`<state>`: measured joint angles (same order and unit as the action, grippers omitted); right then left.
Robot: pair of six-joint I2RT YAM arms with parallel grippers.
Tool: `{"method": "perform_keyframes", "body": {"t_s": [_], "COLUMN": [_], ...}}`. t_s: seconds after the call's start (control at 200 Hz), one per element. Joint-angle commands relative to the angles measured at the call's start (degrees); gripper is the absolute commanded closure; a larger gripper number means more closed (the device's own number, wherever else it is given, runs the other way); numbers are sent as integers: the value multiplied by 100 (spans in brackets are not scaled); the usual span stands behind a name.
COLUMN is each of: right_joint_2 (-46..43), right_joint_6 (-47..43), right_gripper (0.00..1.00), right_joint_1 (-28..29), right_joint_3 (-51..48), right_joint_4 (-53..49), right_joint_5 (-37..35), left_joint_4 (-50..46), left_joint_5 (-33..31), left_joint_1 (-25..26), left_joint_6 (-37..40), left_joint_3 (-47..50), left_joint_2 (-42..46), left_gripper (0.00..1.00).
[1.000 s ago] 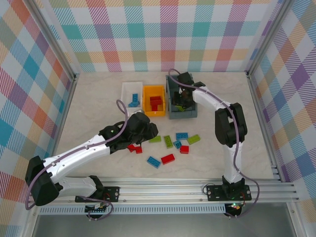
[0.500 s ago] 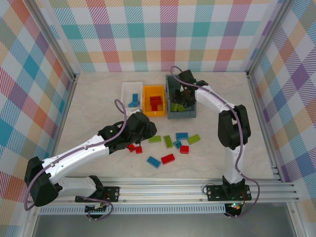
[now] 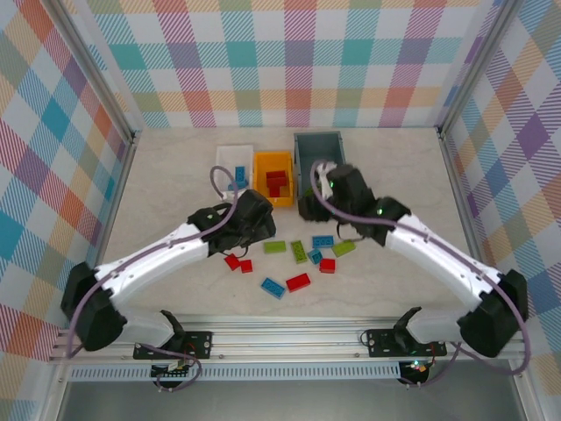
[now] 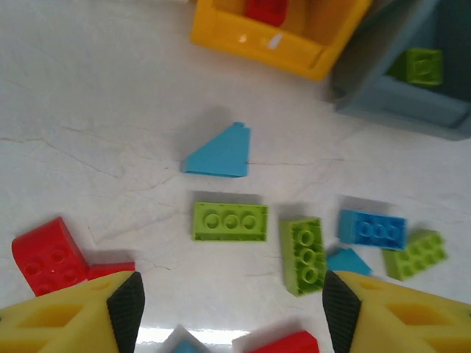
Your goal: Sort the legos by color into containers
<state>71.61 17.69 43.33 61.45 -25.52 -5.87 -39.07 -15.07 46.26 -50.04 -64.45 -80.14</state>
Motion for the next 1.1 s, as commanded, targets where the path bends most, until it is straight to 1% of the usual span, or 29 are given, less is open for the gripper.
{"method": "perform_keyframes", "body": {"t_s": [0.0,0.03,0.1,0.205,0.22,0.24,0.315,0.41,0.51,0.605,0.805,0.885,1.015,1.055,1.095], "right_joint_2": [-528,-694,-1025,-1425,-1464,-1518,-1629,-1572,-1497,-1417,-1278,-1255,-1289,-1299,-1295], "right_joint_6": [83,184,420,684,703,727,793,767,762,768,797,794,814,816,815], "right_gripper": [34,32,27,23,22,22,20,20,20,20,21,21,21,21,21], "right_joint_1": [611,760,1054,1335,1360,1391,1415,1421,1417,1422,1417,1417,1415,1420,1417], "right_joint_3": [-904,-1111,-1501,-1888,-1924,-1968,-2059,-1991,-1903,-1832,-1734,-1710,-1696,-1682,-1675], "right_joint_4": [349,378,430,466,476,490,492,395,403,444,452,442,412,389,362], "right_joint_5": [87,86,42,-33,-37,-48,-108,-143,-144,-153,-181,-190,-203,-225,-239], "left_joint_4": [204,234,165,346,361,350,268,-40,-69,-154,80,185,301,294,278], "left_joint_5": [305,306,338,632,669,699,767,678,776,751,799,798,776,764,751], "left_joint_1": [-137,-183,-360,-631,-654,-681,-741,-768,-785,-785,-788,-791,-782,-779,-776], "left_joint_6": [550,688,897,1112,1137,1168,1312,1391,1404,1351,1278,1273,1294,1278,1269], "left_joint_3": [-334,-429,-659,-825,-869,-921,-1184,-1547,-1637,-1663,-1367,-1313,-1287,-1281,-1281], "left_joint_2": [-725,-962,-1458,-1961,-2021,-2113,-2442,-2844,-3101,-3280,-3315,-3318,-3286,-3256,-3216], "left_gripper": [27,24,22,17,13,11,11,11,13,16,26,34,55,58,59]}}
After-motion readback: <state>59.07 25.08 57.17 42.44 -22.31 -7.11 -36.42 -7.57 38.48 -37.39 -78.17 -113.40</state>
